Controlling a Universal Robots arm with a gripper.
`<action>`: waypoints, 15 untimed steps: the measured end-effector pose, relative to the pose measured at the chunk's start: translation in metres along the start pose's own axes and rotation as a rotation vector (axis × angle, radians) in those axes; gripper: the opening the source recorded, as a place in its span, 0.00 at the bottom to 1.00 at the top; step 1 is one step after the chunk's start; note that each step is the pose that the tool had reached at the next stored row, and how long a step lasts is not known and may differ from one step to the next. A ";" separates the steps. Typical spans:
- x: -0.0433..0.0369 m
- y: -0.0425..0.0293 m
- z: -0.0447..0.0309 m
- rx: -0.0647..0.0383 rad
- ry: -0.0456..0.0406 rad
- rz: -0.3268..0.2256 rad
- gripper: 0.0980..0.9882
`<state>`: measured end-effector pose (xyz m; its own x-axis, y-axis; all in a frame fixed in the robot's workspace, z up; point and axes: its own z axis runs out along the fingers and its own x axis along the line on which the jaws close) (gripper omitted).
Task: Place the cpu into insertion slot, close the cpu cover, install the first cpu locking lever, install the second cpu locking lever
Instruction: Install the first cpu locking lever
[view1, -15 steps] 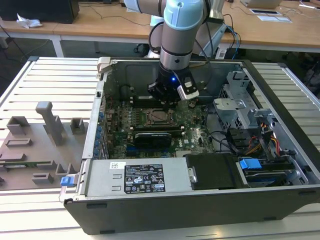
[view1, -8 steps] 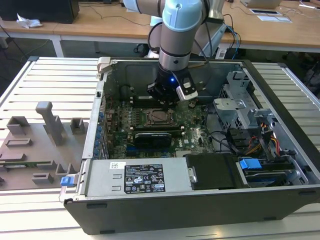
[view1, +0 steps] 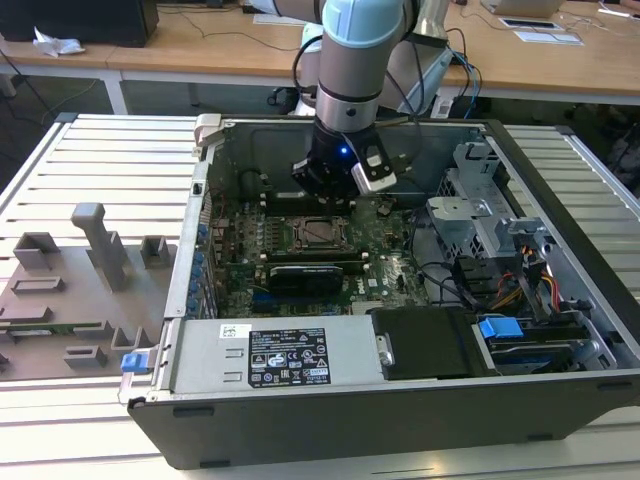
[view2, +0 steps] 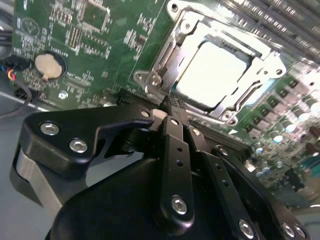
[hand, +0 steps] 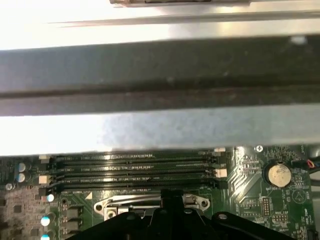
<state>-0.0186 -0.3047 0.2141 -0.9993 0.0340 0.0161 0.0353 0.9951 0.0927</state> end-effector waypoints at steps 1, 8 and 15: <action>0.0001 -0.0008 -0.0001 0.010 -0.0001 -0.002 0.01; 0.0005 -0.0098 -0.0010 0.037 -0.0006 -0.005 0.01; 0.0004 -0.0165 -0.0078 0.038 -0.0006 -0.005 0.01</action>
<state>-0.0195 -0.3219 0.2203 -0.9995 0.0288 0.0151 0.0295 0.9980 0.0553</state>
